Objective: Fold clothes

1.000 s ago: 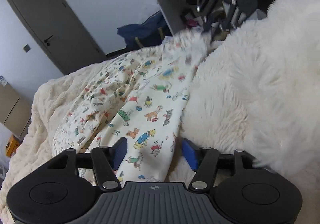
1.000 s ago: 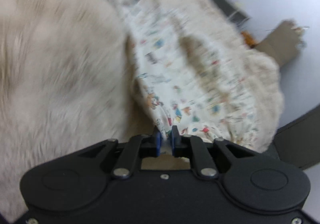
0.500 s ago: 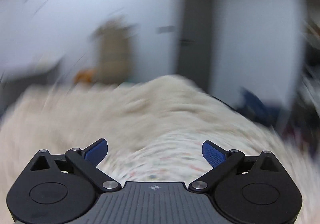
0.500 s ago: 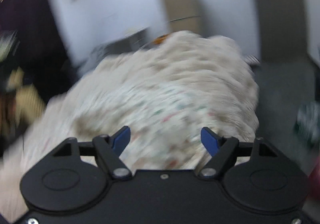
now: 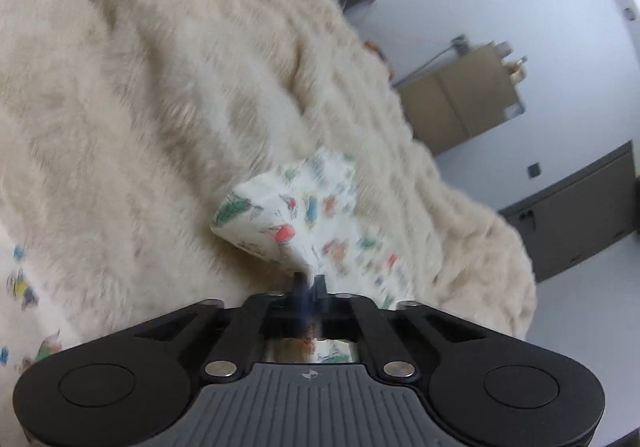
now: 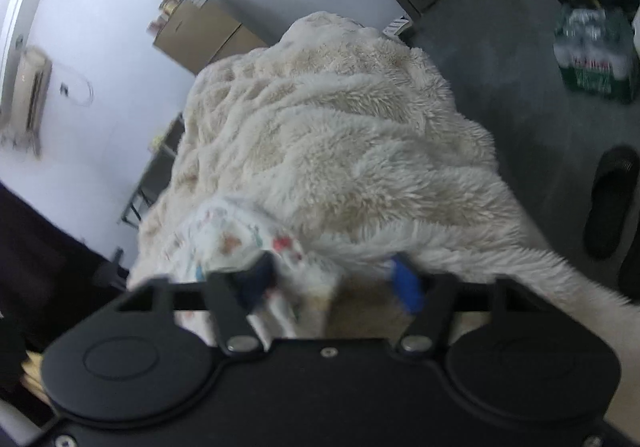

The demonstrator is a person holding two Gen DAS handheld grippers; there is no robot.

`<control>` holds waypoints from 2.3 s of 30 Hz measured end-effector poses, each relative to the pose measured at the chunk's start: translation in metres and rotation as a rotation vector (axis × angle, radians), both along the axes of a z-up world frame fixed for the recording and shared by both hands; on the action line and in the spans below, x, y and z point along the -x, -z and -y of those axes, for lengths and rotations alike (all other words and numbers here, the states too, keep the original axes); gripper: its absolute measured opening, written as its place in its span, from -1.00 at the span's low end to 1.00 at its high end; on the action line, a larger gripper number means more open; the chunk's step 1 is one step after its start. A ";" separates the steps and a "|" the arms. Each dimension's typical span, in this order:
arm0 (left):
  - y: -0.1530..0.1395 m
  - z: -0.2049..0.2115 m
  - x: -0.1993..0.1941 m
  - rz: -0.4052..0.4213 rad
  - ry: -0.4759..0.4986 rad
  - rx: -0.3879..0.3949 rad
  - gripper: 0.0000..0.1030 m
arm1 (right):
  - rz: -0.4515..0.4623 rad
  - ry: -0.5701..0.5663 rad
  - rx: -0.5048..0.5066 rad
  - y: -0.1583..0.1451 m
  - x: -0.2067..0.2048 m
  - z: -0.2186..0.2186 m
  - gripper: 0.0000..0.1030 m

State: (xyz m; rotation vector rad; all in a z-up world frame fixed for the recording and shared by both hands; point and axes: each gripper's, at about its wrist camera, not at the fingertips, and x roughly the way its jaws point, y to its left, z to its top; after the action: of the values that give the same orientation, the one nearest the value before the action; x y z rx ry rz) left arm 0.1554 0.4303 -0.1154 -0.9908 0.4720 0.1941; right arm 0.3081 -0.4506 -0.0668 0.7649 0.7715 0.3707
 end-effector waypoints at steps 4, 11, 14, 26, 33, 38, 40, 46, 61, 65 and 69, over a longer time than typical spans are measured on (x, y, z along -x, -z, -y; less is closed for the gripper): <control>-0.040 -0.001 0.013 0.130 -0.092 -0.188 -1.00 | 0.108 0.047 0.045 -0.024 0.000 -0.004 -0.63; -0.051 0.016 -0.003 -0.071 -0.165 -0.335 -0.12 | 0.173 0.063 0.370 -0.056 0.002 -0.028 -0.49; -0.051 0.023 0.016 -0.057 -0.130 -0.333 0.07 | 0.151 0.073 0.473 -0.055 0.009 -0.036 -0.19; -0.115 0.064 0.133 -0.014 0.145 -0.617 0.91 | 0.361 -0.191 0.523 -0.117 0.123 -0.093 0.44; -0.017 -0.017 0.204 -0.174 0.010 -0.355 0.88 | 0.422 -0.260 0.545 -0.135 0.144 -0.130 0.44; 0.034 -0.029 0.218 -0.249 0.110 -0.289 0.51 | 0.416 -0.235 0.547 -0.134 0.155 -0.125 0.45; 0.037 -0.020 0.214 -0.285 0.165 -0.332 -0.22 | 0.408 -0.218 0.536 -0.133 0.154 -0.121 0.45; 0.010 -0.009 0.221 -0.229 0.062 -0.462 -0.94 | 0.401 -0.188 0.526 -0.133 0.152 -0.113 0.45; -0.004 -0.034 0.179 -0.266 0.002 -0.435 0.28 | 0.402 -0.205 0.501 -0.137 0.153 -0.115 0.44; 0.009 -0.035 0.129 -0.309 0.072 -0.470 0.23 | 0.396 -0.209 0.511 -0.134 0.152 -0.119 0.44; 0.027 -0.029 0.097 -0.353 0.087 -0.515 -0.97 | 0.391 -0.205 0.514 -0.133 0.152 -0.119 0.44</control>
State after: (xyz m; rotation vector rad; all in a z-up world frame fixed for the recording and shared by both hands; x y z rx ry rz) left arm 0.0581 0.4594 -0.1426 -0.4283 0.7409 0.3935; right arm 0.1558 -0.3319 0.0663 0.1212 0.5387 0.4647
